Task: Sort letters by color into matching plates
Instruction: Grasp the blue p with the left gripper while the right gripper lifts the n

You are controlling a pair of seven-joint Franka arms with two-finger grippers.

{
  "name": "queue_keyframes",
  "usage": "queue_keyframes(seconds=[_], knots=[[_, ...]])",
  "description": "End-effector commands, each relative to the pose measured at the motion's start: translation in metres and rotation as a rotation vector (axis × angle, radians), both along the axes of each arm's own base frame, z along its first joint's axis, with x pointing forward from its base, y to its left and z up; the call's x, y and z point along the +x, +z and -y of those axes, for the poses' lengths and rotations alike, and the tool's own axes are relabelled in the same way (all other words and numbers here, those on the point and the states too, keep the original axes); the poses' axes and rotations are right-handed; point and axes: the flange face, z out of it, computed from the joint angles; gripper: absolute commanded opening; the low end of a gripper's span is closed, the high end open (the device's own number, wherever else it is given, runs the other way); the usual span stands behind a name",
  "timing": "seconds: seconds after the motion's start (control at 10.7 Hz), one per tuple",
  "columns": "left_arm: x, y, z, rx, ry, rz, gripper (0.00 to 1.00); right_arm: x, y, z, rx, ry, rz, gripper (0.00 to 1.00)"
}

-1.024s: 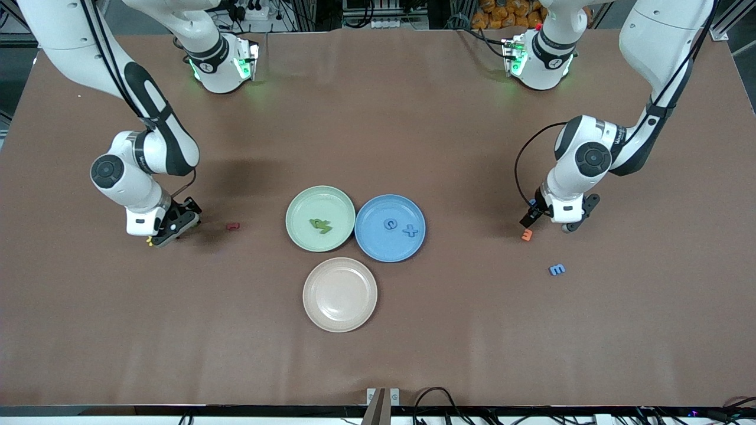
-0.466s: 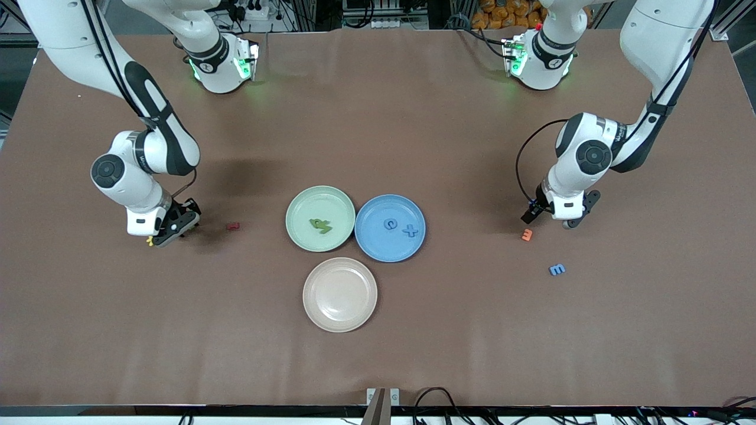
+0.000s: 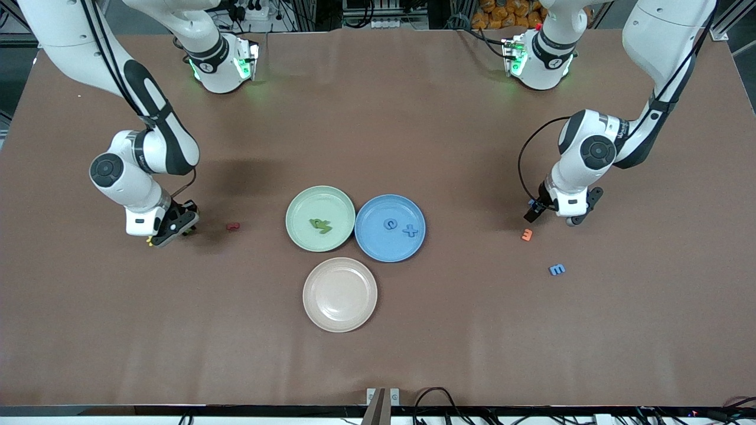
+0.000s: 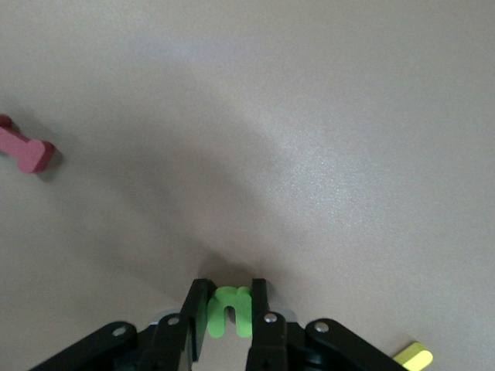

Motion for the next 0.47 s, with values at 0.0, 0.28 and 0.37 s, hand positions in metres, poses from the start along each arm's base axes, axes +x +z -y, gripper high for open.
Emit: queue_keyframes(seconds=[0.0, 0.28, 0.37], knots=[[-0.0049, 0.0014, 0.0077, -0.009, 0.017, 0.029, 1.0, -0.0025, -0.005, -0.0001, -0.005, 0.019, -0.002, 0.22], [-0.0053, -0.0069, 0.0087, -0.021, 0.017, 0.027, 1.0, 0.0014, 0.0004, -0.0008, -0.003, 0.007, 0.005, 0.2], [-0.0056, -0.0086, 0.009, -0.024, 0.017, 0.027, 1.0, 0.003, 0.0047, -0.002, 0.002, -0.011, 0.012, 0.2]])
